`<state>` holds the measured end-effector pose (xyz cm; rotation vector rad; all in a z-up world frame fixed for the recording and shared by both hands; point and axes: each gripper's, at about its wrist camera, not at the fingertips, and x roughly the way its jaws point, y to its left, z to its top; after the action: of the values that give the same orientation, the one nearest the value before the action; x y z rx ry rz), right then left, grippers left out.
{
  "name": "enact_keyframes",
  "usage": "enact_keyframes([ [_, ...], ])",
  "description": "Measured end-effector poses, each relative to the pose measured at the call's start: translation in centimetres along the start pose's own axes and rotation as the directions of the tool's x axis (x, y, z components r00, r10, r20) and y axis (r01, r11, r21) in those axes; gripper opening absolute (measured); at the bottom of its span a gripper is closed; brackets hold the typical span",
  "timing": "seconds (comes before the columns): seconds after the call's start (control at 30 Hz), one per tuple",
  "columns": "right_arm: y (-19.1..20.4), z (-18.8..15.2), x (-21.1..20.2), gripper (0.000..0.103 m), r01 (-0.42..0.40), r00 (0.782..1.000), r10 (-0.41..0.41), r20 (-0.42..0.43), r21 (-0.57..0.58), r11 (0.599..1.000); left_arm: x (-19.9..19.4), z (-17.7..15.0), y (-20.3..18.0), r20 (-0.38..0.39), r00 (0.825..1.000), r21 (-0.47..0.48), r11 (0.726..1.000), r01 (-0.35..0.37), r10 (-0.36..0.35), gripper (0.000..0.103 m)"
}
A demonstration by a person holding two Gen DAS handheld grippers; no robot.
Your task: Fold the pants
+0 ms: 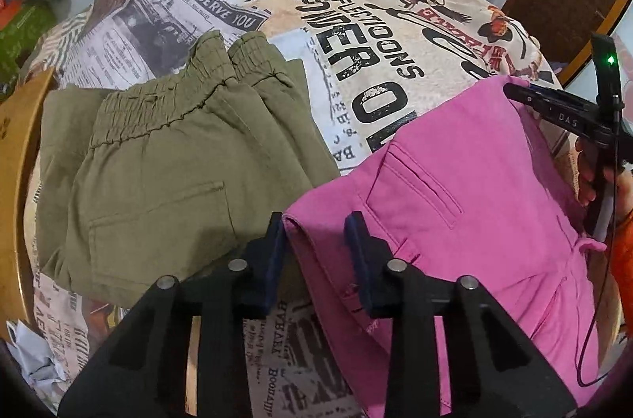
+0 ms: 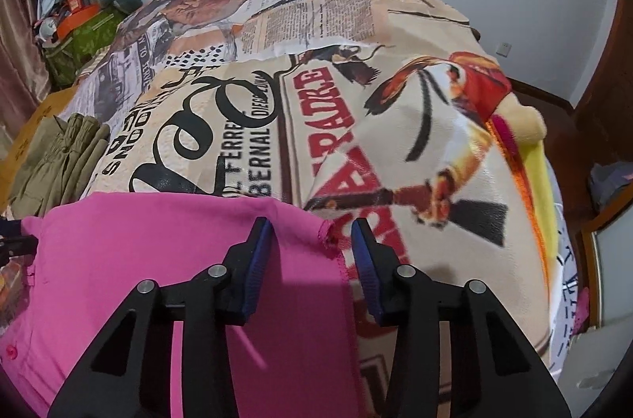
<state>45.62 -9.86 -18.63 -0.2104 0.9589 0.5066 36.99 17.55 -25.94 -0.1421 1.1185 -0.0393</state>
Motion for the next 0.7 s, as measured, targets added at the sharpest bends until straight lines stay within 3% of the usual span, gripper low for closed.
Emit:
enact_keyframes([
  [0.13, 0.6, 0.2, 0.1, 0.016, -0.012, 1.000, 0.012, -0.010, -0.017, 1.000, -0.1, 0.1, -0.6, 0.011, 0.998, 0.012, 0.998, -0.060, 0.060, 0.019],
  [0.33, 1.0, 0.5, -1.5, 0.003, 0.014, 1.000, -0.014, 0.021, -0.013, 1.000, -1.1, 0.4, -1.5, 0.046, 0.989, 0.037, 0.989, -0.144, 0.142, 0.010],
  [0.5, 0.6, 1.9, -5.4, 0.003, -0.007, 0.996, 0.003, 0.092, 0.036, 0.999, -4.1, 1.3, -2.6, 0.141, 0.967, 0.067, 0.972, -0.224, 0.213, 0.009],
  [0.7, 1.7, 3.9, -11.6, 0.003, 0.026, 0.976, -0.031, 0.217, 0.025, 0.999, -9.2, 3.5, -3.3, 0.248, 0.946, 0.036, 0.973, -0.226, 0.211, 0.008],
])
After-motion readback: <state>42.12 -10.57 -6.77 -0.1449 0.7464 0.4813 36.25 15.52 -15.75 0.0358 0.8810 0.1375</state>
